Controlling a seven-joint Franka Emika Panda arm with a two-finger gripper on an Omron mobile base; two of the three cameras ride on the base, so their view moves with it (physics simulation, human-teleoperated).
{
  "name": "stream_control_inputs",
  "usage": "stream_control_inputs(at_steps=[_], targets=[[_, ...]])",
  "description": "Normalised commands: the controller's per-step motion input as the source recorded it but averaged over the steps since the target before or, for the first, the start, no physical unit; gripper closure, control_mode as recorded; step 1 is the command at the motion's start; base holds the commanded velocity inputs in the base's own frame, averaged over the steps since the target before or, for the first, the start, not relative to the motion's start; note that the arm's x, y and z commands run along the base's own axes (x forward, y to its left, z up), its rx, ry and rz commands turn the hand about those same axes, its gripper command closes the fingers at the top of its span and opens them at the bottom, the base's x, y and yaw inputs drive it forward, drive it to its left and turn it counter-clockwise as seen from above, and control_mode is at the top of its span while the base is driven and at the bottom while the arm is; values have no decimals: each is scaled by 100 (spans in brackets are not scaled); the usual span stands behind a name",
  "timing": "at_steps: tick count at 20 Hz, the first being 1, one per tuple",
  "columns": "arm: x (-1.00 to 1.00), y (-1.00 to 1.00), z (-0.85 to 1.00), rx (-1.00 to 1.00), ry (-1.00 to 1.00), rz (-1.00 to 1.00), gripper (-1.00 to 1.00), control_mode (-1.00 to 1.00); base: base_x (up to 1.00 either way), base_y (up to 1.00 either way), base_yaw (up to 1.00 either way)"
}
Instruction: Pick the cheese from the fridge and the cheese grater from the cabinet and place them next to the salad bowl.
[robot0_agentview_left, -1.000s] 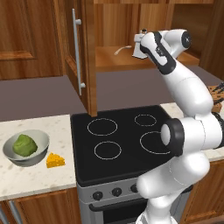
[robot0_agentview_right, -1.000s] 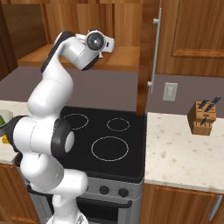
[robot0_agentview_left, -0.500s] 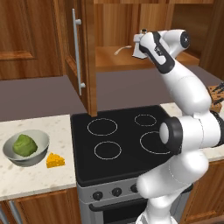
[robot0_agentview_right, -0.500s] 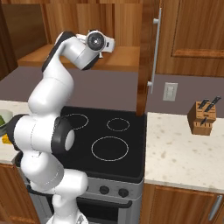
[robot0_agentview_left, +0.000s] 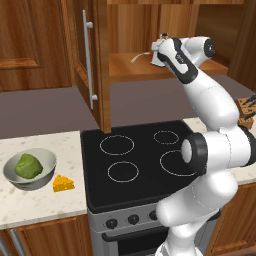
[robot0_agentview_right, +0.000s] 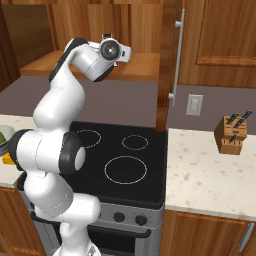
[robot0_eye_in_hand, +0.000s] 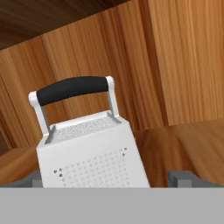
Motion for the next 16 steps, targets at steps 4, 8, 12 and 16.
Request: stream_control_inputs(at_steps=[4,8,12,16], targets=[[16,13,-21,0,0,0,-100,-100,0,0,0],[7,21,-23,0,0,0,100,-100,0,0,0],[0,8,-20,0,0,0,100,-100,0,0,0],[0,4,-13,0,0,0,100,-100,0,0,0]])
